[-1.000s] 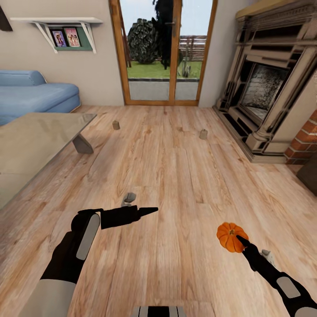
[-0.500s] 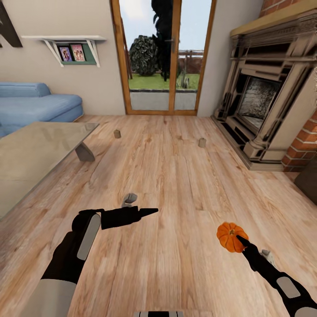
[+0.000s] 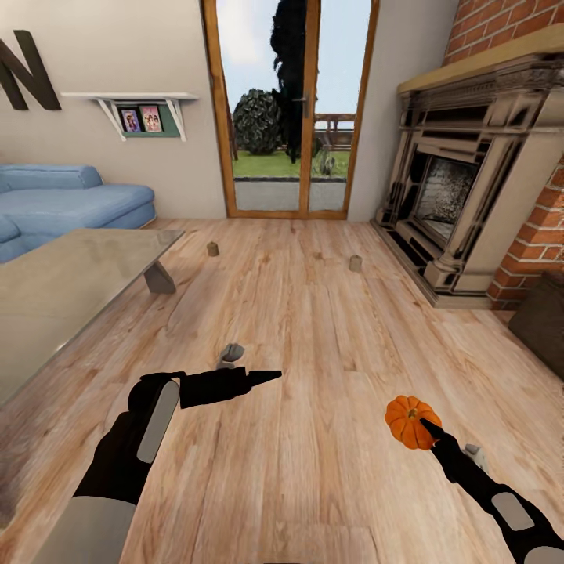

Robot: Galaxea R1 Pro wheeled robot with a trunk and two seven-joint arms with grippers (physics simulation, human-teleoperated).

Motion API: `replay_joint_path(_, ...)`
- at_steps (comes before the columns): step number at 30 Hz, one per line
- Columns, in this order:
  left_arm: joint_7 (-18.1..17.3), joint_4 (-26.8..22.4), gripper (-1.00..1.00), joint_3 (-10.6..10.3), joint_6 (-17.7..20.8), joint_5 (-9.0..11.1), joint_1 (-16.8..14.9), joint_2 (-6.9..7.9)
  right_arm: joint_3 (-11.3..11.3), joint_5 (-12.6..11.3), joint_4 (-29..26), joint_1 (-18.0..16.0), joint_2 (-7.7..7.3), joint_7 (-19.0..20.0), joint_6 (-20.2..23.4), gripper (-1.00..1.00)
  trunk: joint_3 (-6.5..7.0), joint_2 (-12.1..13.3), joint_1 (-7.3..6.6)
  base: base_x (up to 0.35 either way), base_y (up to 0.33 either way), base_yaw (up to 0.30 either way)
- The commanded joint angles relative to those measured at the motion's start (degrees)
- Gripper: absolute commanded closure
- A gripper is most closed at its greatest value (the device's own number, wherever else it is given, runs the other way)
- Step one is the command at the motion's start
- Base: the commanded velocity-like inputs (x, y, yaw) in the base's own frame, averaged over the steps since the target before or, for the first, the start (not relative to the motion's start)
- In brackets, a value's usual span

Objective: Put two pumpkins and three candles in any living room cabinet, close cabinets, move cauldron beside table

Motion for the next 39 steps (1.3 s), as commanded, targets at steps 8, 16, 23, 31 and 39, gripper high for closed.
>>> replay_joint_path(8,-0.2,-0.1,-1.00,0.0,0.2,-0.1,0.0,-0.10,-0.3,-0.4,0.0,0.0,0.01,0.1,0.5,1.00,1.73,0.1,-0.25,-0.111,0.000,0.000)
replay_joint_path(16,-0.2,-0.1,-1.00,0.0,0.2,-0.1,0.0,-0.11,-0.3,-0.4,0.0,0.0,0.01,0.1,0.5,1.00,3.51,0.2,-0.45,-0.095,-0.003,0.005)
replay_joint_path(23,-0.3,-0.3,-1.00,0.1,0.1,0.1,0.0,-0.04,-0.3,-0.4,0.0,0.0,0.01,0.1,0.5,1.00,4.75,0.3,-0.58,-0.266,-0.078,0.165)
replay_joint_path(31,-0.6,-0.8,-1.00,0.1,0.1,0.2,0.0,-0.01,-0.3,-0.4,0.0,0.0,0.01,0.1,0.5,1.00,5.02,0.3,-0.58,-0.285,-0.126,0.254)
replay_joint_path(39,-0.7,-0.9,-1.00,0.1,0.1,0.2,0.0,-0.01,-0.3,-0.4,0.0,0.0,0.01,0.0,0.5,1.00,5.30,0.3,-0.58,-0.254,-0.144,0.261)
